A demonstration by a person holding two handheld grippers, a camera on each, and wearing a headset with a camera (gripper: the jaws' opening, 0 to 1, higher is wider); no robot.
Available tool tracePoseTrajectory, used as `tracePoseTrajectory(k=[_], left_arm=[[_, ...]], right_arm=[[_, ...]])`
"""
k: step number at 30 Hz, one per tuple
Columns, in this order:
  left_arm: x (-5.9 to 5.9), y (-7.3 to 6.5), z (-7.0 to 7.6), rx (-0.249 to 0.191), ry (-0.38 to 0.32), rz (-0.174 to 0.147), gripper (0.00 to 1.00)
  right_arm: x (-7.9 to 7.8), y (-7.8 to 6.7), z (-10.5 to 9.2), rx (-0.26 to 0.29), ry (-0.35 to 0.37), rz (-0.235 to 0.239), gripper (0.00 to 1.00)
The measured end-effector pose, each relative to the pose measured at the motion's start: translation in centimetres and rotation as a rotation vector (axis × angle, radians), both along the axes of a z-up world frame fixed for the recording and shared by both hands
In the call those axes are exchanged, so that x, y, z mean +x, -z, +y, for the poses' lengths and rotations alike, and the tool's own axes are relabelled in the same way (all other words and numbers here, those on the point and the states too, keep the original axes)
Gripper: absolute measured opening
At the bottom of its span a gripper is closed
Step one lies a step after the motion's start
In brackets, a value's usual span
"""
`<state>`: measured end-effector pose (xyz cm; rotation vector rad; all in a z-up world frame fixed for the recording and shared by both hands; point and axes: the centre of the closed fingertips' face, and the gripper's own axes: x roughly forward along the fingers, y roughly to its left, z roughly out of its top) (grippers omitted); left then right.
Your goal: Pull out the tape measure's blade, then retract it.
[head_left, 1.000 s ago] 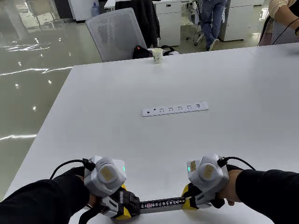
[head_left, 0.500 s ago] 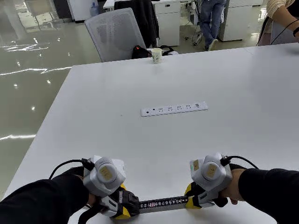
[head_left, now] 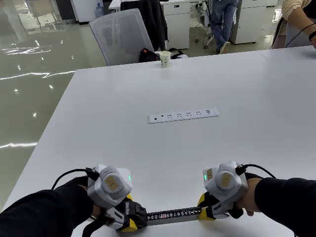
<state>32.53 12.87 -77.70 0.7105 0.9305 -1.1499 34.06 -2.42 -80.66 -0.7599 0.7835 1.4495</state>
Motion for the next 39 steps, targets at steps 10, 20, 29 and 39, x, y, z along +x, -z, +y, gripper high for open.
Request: tracePoseTrajectory(k=[10, 20, 29, 39], left_arm=[[0.0, 0.0, 0.1, 0.001, 0.001, 0.0, 0.35], [0.1, 0.1, 0.1, 0.004, 0.001, -0.001, 0.35], [0.1, 0.1, 0.0, 0.004, 0.002, -0.007, 0.35], [0.0, 0.2, -0.1, 0.003, 0.001, -0.006, 0.35]], right_arm=[[0.1, 0.0, -0.5, -0.005, 0.007, 0.001, 0.1], [0.3, 0.0, -1.2, -0.013, 0.011, -0.002, 0.1], [0.3, 0.1, -1.8, -0.019, 0.016, -0.003, 0.1], [0.2, 0.1, -2.4, -0.019, 0.023, -0.003, 0.1]])
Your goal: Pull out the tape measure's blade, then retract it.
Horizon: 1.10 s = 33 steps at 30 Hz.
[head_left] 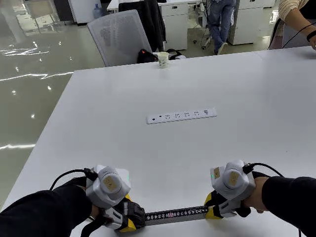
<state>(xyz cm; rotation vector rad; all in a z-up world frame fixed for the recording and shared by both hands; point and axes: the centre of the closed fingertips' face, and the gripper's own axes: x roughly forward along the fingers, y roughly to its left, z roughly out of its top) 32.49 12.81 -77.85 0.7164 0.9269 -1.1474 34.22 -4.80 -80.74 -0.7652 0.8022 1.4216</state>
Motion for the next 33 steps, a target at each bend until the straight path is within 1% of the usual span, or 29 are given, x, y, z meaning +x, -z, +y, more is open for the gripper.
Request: tracePoseTrajectory(k=[33], left_arm=[[0.0, 0.0, 0.0, -0.004, -0.001, 0.003, 0.35]], right_arm=[[0.3, -0.1, -1.3, -0.009, 0.015, 0.0, 0.1]])
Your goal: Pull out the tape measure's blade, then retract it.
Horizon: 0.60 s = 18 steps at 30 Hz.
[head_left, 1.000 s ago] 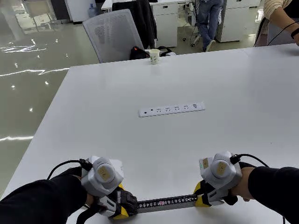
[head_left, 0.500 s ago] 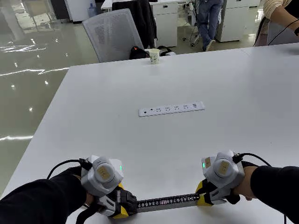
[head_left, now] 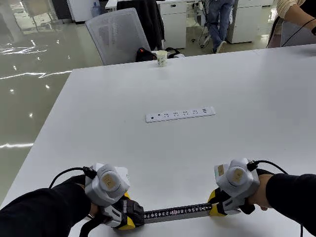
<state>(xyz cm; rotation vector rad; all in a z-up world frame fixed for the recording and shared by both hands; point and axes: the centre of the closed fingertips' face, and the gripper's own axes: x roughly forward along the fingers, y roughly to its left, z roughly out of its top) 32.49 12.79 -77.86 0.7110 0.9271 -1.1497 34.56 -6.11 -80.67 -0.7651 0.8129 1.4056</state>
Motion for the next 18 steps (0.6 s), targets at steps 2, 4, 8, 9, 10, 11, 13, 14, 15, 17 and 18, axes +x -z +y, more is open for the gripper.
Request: tracePoseTrajectory(k=[2, 4, 8, 9, 10, 11, 13, 14, 15, 17, 18], left_arm=[[0.02, 0.0, 0.02, 0.0, 0.0, 0.0, 0.35], [0.04, 0.0, 0.03, 0.0, 0.0, 0.0, 0.35], [0.08, 0.05, 0.05, 0.0, 0.0, 0.0, 0.35], [0.08, 0.06, 0.07, 0.0, 0.0, 0.0, 0.35], [0.07, 0.08, 0.09, 0.001, 0.0, 0.001, 0.35], [0.06, 0.09, 0.11, 0.001, 0.0, 0.001, 0.35], [0.07, 0.1, 0.11, 0.001, 0.0, 0.0, 0.35], [0.1, 0.13, 0.12, 0.002, 0.0, 0.0, 0.35], [0.1, 0.14, 0.13, 0.002, 0.0, 0.0, 0.35], [0.13, 0.13, 0.12, 0.003, 0.0, -0.001, 0.35], [0.13, 0.13, 0.11, 0.003, 0.0, -0.001, 0.35]], right_arm=[[-0.03, 0.0, -0.03, 0.0, 0.001, 0.0, 0.1], [-0.01, 0.01, -0.1, -0.001, 0.001, -0.001, 0.1], [0.0, 0.03, -0.34, -0.002, 0.003, -0.001, 0.1], [0.01, 0.05, -0.39, -0.003, 0.004, -0.001, 0.1], [0.02, 0.06, -0.43, -0.003, 0.005, -0.001, 0.1], [0.02, 0.07, -0.5, -0.003, 0.006, 0.0, 0.1], [0.0, 0.07, -0.58, -0.004, 0.007, 0.0, 0.1], [0.02, 0.08, -0.65, -0.005, 0.007, 0.0, 0.1], [0.02, 0.08, -0.7, -0.006, 0.006, -0.001, 0.1], [0.0, 0.09, -0.83, -0.008, 0.005, -0.002, 0.1], [-0.01, 0.08, -0.9, -0.008, 0.005, -0.002, 0.1]])
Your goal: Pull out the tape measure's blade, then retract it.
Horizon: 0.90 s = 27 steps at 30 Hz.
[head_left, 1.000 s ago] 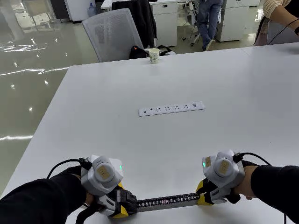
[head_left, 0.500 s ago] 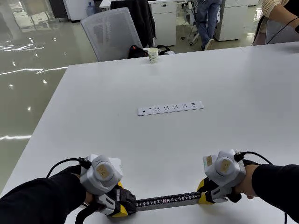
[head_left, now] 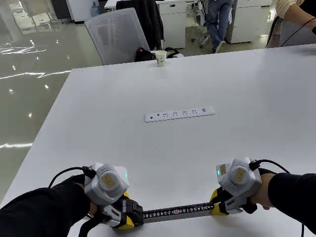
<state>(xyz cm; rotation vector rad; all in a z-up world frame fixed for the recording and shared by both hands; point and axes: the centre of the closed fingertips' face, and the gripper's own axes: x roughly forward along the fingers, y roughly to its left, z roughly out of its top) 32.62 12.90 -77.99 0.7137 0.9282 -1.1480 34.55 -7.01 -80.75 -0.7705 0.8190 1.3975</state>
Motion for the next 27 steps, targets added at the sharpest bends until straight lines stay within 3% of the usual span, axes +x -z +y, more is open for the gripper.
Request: tracePoseTrajectory(k=[27], left_arm=[[-0.2, -0.1, 0.0, 0.004, 0.002, -0.006, 0.35]], right_arm=[[0.0, 0.0, -1.5, -0.003, 0.02, 0.001, 0.1]])
